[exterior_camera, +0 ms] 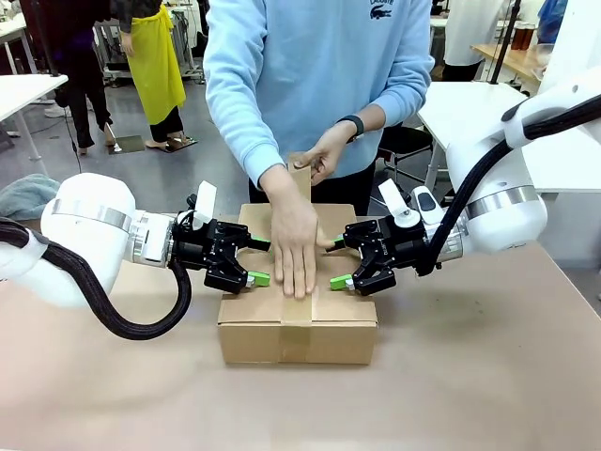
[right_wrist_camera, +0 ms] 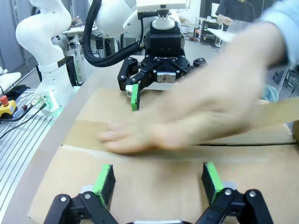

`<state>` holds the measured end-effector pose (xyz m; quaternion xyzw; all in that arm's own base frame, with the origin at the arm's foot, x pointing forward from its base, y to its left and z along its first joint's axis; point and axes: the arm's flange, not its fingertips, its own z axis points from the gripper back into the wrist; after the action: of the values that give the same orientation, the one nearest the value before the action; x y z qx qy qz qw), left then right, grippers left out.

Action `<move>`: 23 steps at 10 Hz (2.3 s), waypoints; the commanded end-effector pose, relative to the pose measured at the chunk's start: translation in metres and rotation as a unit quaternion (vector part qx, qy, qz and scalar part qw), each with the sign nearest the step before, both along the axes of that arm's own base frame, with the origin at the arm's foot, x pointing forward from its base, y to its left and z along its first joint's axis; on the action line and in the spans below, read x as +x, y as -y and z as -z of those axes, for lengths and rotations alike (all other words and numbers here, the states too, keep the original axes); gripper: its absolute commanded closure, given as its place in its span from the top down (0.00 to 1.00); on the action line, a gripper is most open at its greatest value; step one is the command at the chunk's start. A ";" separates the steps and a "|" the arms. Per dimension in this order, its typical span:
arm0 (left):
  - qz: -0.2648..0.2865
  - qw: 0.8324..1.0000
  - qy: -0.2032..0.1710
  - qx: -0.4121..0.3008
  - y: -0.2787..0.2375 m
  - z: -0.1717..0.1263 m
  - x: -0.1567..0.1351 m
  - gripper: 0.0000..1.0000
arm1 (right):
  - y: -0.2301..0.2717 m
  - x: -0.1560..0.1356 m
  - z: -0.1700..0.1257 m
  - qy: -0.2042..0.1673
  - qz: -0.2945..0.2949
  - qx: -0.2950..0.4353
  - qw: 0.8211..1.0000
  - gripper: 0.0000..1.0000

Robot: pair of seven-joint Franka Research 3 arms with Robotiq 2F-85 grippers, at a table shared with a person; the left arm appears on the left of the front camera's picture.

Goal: Pack the gift set into the box.
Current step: Press and hold the closed box until the human finishes sealing it.

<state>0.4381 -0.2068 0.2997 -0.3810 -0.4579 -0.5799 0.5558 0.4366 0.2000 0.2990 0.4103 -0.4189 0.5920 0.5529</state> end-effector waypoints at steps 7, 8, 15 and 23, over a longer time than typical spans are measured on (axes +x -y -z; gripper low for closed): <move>0.001 1.000 0.001 -0.002 0.000 0.000 -0.001 1.00 | 0.000 -0.001 0.001 0.002 -0.001 -0.001 1.000 1.00; 0.001 1.000 0.001 -0.002 0.000 0.000 -0.001 1.00 | 0.000 -0.001 0.001 0.002 -0.001 -0.001 1.000 1.00; 0.001 1.000 0.001 -0.002 0.000 0.000 -0.001 1.00 | 0.000 -0.001 0.001 0.002 -0.001 -0.001 1.000 1.00; 0.001 1.000 0.001 -0.002 0.000 0.000 -0.001 1.00 | 0.000 -0.001 0.001 0.002 -0.001 -0.001 1.000 1.00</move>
<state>0.4381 -0.2070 0.2997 -0.3811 -0.4579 -0.5801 0.5556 0.4366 0.2000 0.2988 0.4105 -0.4188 0.5919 0.5529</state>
